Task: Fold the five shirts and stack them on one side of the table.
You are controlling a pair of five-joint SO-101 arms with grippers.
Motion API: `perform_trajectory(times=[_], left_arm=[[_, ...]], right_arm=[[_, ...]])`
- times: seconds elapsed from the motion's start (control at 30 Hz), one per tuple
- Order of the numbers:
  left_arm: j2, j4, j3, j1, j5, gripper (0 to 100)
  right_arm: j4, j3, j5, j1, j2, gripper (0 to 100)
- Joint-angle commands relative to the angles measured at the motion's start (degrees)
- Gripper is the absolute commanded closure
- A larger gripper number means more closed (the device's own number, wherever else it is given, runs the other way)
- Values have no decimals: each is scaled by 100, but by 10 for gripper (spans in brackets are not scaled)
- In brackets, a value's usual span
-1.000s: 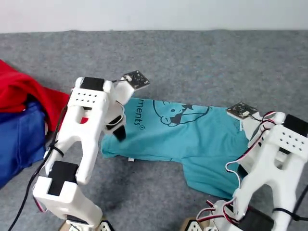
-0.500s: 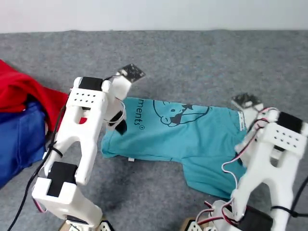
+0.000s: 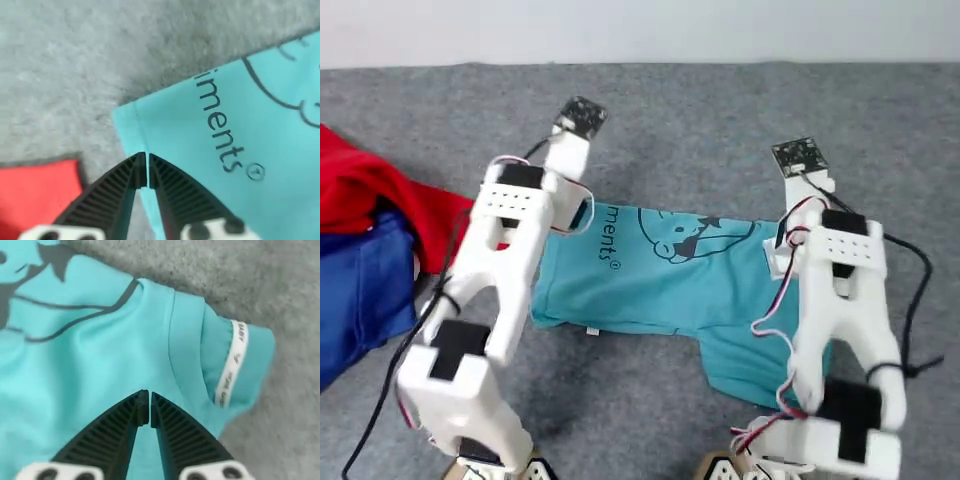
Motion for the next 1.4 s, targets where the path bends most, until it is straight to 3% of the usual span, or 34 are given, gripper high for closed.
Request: perform_trajectory(times=[0.0,0.13,0.5,0.77,0.97,1.1,1.37], left_arm=[[404,-431,-110,-9,26,984],[765,-501,-277,-18,26,984],[1327,554,-1174,-492,18,985],[686,2031,-2343,-343,44,986],[-334,3578,-2448,352,-202,985],[-818,3982,-1921,624,-237,984],[-1802,3930,796,870,-325,947]], right_arm=[[-505,-167,-35,119,470,988],[-673,-378,-35,532,1051,988],[-259,-888,536,1490,1490,988],[1191,-1090,536,963,338,988],[2088,-1073,501,163,-629,988],[2703,-1055,492,-171,-796,988],[3319,-246,492,-312,-787,988]])
